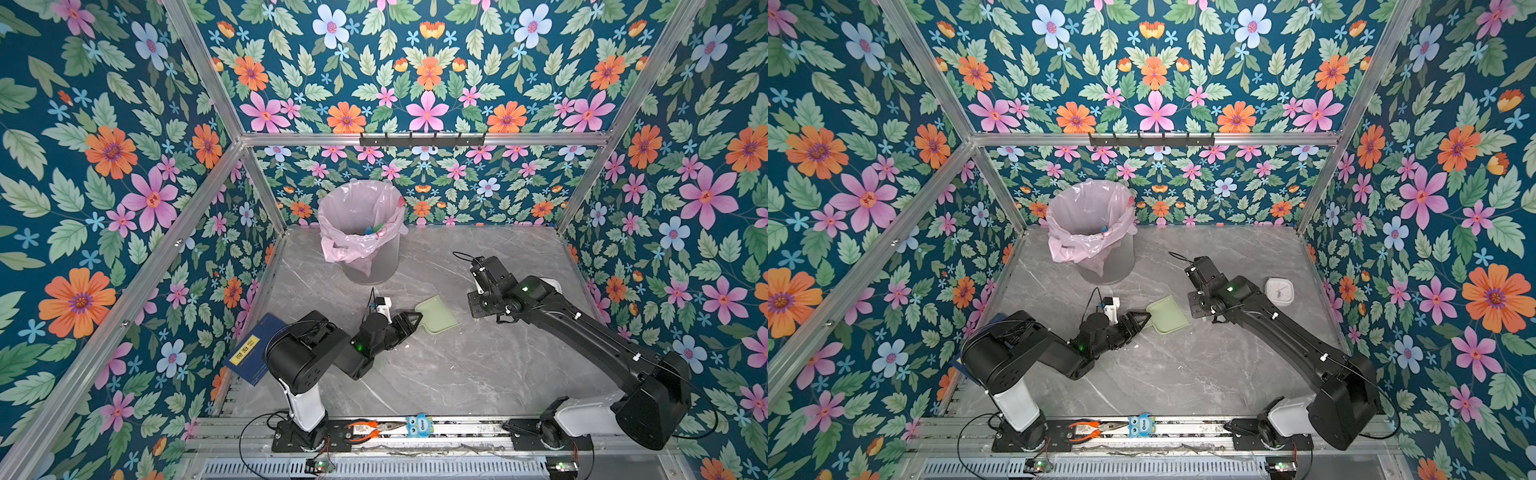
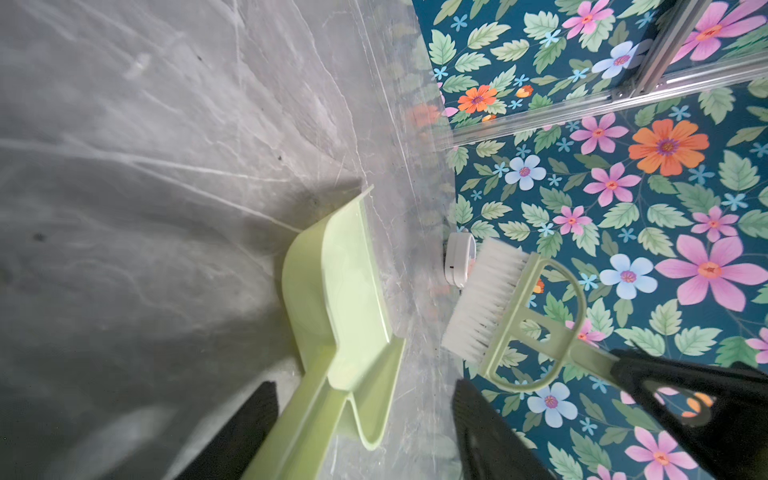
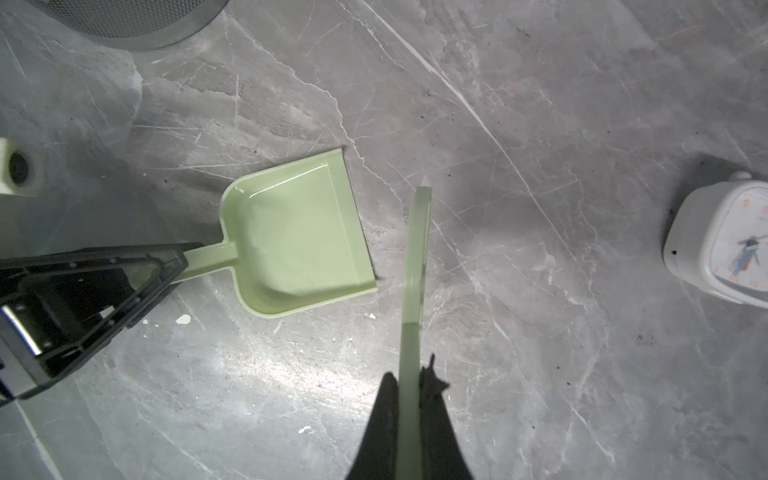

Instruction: Sweep away the paper scraps from the table

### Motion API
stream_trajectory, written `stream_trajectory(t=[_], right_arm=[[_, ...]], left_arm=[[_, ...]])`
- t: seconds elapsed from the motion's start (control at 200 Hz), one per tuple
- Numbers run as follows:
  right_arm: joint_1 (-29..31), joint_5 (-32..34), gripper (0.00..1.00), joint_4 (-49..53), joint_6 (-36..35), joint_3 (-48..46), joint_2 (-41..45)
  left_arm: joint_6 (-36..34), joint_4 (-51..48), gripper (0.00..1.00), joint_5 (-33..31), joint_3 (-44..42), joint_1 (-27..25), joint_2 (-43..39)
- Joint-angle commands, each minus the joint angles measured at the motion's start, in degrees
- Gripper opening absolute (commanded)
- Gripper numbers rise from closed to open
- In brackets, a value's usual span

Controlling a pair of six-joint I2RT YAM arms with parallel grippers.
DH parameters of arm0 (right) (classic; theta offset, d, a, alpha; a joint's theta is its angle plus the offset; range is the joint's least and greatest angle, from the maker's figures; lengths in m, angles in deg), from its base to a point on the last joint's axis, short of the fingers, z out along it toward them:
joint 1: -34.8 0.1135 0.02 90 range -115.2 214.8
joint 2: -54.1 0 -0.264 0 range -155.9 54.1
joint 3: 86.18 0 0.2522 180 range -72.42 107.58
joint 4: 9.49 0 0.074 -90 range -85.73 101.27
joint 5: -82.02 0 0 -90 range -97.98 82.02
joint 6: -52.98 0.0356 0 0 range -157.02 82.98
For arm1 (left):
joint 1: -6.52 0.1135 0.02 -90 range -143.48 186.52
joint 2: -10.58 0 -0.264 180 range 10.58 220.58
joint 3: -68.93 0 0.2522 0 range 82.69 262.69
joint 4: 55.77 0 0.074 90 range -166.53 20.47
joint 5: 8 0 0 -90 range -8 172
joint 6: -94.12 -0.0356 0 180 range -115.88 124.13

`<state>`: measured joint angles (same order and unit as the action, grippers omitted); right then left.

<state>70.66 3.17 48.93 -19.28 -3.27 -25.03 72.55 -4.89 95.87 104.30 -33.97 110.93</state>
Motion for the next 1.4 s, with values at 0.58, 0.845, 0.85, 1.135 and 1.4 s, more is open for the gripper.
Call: stream_trajectory(t=[0.58,0.845,0.85,1.135,1.4], right_arm=[[8.6,12.2,0.0,0.7,-5.1,5.4,-7.5],[13.5,15.4,0.0,0.8,-3.8,11.2,-15.0],[13.7,15.8,0.0,0.9,-3.8,11.4,-15.2],[20.5,27.2,0.0,9.4,0.3,22.5,-31.3],[23.7,23.7,0.41,9.2,2.0,22.8,-33.4]], left_arm=[[-14.7,-64.0,1.0,-19.7,5.6,1.8,-40.1],[-15.5,-74.0,1.0,-23.0,7.5,4.6,-51.7],[-15.4,-74.2,1.0,-23.0,7.5,4.7,-52.0],[-13.6,-79.2,1.0,-24.3,5.6,8.3,-62.9],[-12.5,-79.9,0.99,-23.1,5.0,8.9,-63.0]])
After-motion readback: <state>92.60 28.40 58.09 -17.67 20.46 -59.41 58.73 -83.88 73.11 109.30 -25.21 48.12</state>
